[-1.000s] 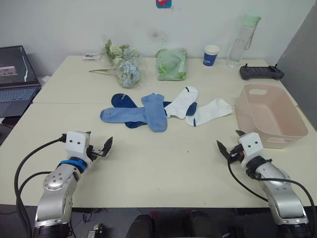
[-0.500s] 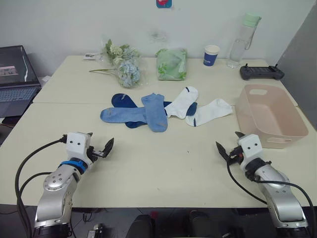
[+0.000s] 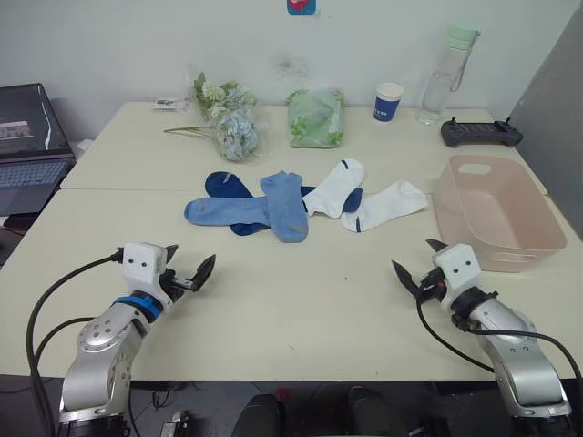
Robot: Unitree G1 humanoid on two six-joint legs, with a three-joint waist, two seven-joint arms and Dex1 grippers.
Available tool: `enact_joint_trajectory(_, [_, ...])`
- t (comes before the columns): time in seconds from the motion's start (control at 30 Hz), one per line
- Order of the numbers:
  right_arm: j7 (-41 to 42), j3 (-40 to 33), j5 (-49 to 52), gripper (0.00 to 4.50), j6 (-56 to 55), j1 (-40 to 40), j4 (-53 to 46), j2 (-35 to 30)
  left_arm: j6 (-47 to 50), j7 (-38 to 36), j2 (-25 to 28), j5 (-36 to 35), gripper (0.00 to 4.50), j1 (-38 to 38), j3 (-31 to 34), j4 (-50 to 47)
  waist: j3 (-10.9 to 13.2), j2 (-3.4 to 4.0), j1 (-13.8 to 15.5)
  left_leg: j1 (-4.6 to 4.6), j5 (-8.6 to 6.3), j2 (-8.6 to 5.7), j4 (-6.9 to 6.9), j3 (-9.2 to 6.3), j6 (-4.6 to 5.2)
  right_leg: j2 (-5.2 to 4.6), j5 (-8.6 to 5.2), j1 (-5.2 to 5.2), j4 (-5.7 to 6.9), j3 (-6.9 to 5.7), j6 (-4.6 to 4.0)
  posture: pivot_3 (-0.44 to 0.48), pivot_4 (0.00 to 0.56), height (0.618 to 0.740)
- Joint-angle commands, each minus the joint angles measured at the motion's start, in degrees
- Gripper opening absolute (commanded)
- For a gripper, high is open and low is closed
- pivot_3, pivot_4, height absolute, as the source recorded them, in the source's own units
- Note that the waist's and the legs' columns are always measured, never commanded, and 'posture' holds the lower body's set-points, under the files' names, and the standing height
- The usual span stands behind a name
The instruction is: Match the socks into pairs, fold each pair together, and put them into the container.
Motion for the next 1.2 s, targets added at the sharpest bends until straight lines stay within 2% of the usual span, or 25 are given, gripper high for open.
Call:
enact_joint_trajectory(0.03, [4.2,1.0,4.1,4.50,2.5,-4.4,-4.7,-1.4,2.8,-0.9,-0.2,-1.9,4.48,-3.4,-2.9,-3.2,0.0,0.00,0.0,0.01,0.01,0.00,0.00,-0.01,0.01,0.00,0.01,0.01,0.01,-0.02,0.00,0.000,0.150,0.740])
enact_joint_trajectory(0.17, [6.0,3.8,4.1,4.50,4.5,-10.0,-4.9,-2.0,4.4,0.8,-3.5,0.4,4.48,-9.6,-8.4,0.5,0.0,-0.02,0.1,-0.01,0.04,-0.02,0.02,-0.04,0.02,0.00,0.03,0.03,0.00,-0.08,0.00,0.000,0.150,0.740])
enact_joint_trajectory(0.33, [5.1,4.8,3.9,4.50,5.4,-11.0,-5.4,-1.5,6.9,1.5,-7.4,1.8,4.48,-14.0,-13.8,4.7,0.0,-0.03,0.2,-0.11,0.09,-0.02,0.02,-0.07,-0.07,0.00,0.03,-0.02,-0.08,-0.10,0.01,0.000,0.150,0.740])
enact_joint_trajectory(0.47, [4.8,4.9,1.7,4.50,2.8,-7.9,-5.5,-2.5,7.4,5.5,-11.7,3.2,4.48,-17.9,-14.1,10.6,0.0,-0.05,0.2,-0.22,0.20,-0.03,0.03,-0.07,-0.26,0.00,0.03,-0.10,-0.12,-0.10,0.02,0.000,0.150,0.740])
enact_joint_trajectory(0.57, [4.1,4.4,1.5,4.50,2.3,-6.4,-5.9,-2.1,6.4,5.5,-13.7,2.9,4.48,-20.2,-13.6,13.8,0.0,-0.05,0.2,-0.22,0.21,-0.03,0.04,-0.09,-0.22,0.00,0.03,-0.09,-0.08,-0.12,0.02,0.000,0.150,0.740])
enact_joint_trajectory(0.67, [3.7,4.7,1.2,4.50,1.8,-5.7,-5.9,-1.7,5.4,4.9,-14.6,3.2,3.88,-21.7,-13.8,15.6,0.0,-0.05,0.0,-0.18,0.25,-0.04,0.05,-0.08,-0.25,0.01,0.04,-0.09,-0.02,-0.11,0.02,0.000,0.150,0.740])
enact_joint_trajectory(1.07, [2.8,4.4,0.4,4.50,0.4,-4.3,-5.0,-0.3,5.4,5.4,-15.5,3.2,0.02,-23.8,-12.3,18.7,0.0,-0.05,0.1,-0.21,0.33,-0.04,0.04,-0.15,-0.35,0.01,0.04,-0.09,-0.03,-0.18,0.02,0.000,0.150,0.740])
enact_joint_trajectory(1.2, [3.1,4.2,0.4,4.50,-0.5,-4.1,-4.2,-0.4,7.1,4.8,-15.5,1.6,0.02,-23.0,-11.9,16.2,0.0,-0.05,0.1,-0.20,0.33,-0.04,0.04,-0.15,-0.36,0.01,0.04,-0.09,-0.03,-0.18,0.02,0.000,0.150,0.740])
